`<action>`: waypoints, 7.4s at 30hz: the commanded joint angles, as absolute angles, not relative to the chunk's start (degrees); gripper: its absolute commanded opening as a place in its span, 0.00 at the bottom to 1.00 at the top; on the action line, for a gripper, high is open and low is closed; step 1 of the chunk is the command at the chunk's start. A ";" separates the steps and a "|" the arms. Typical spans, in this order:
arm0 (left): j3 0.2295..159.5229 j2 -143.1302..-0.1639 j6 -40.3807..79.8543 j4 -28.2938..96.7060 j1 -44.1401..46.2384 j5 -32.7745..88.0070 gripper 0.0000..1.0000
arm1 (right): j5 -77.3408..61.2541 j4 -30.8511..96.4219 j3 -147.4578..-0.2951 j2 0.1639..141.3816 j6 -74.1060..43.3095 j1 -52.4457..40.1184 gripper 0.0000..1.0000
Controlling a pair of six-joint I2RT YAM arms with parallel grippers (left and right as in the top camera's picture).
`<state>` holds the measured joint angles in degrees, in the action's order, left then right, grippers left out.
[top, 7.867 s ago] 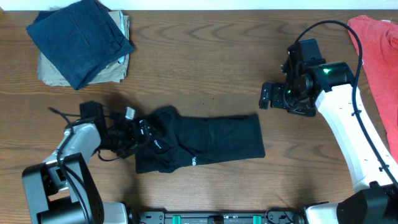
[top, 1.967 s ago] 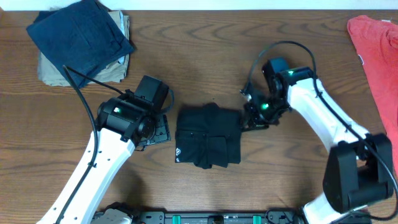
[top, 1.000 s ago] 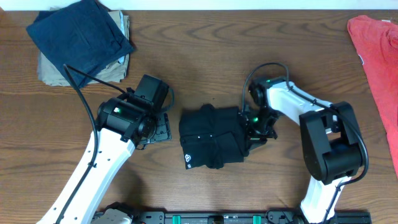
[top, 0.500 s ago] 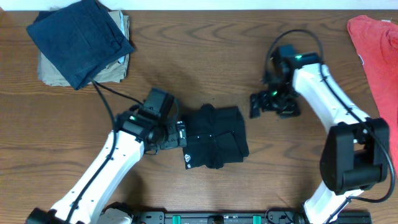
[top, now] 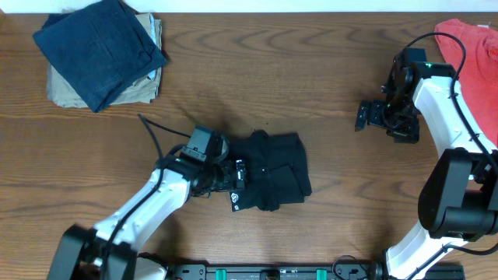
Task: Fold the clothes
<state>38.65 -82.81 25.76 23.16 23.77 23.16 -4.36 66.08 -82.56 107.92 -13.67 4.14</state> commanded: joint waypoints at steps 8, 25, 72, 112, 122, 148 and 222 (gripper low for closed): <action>37.87 -93.93 24.25 13.50 23.53 35.44 1.00 | -3.88 65.98 -83.46 107.24 -15.00 4.10 0.99; 53.52 -94.39 13.63 27.73 16.32 22.72 0.06 | -3.86 65.98 -83.46 107.24 -15.00 4.12 0.99; 74.98 -104.68 -0.84 -11.27 -13.26 -3.09 0.09 | -3.86 65.98 -83.46 107.24 -15.00 4.05 0.99; 74.87 -107.81 6.52 -12.05 -18.39 0.40 0.33 | -3.86 65.98 -83.46 107.24 -14.98 4.05 0.99; 74.87 -118.13 6.07 -9.61 -20.27 -2.66 0.08 | -3.86 65.98 -83.46 107.24 -15.00 4.05 0.99; 73.54 -70.76 18.33 49.01 -8.01 6.72 0.98 | -3.86 65.98 -83.46 107.24 -15.00 4.05 0.99; 0.23 -0.08 -5.06 1.67 -2.85 17.63 0.98 | -3.86 65.98 -83.46 107.24 -15.00 4.01 0.99</action>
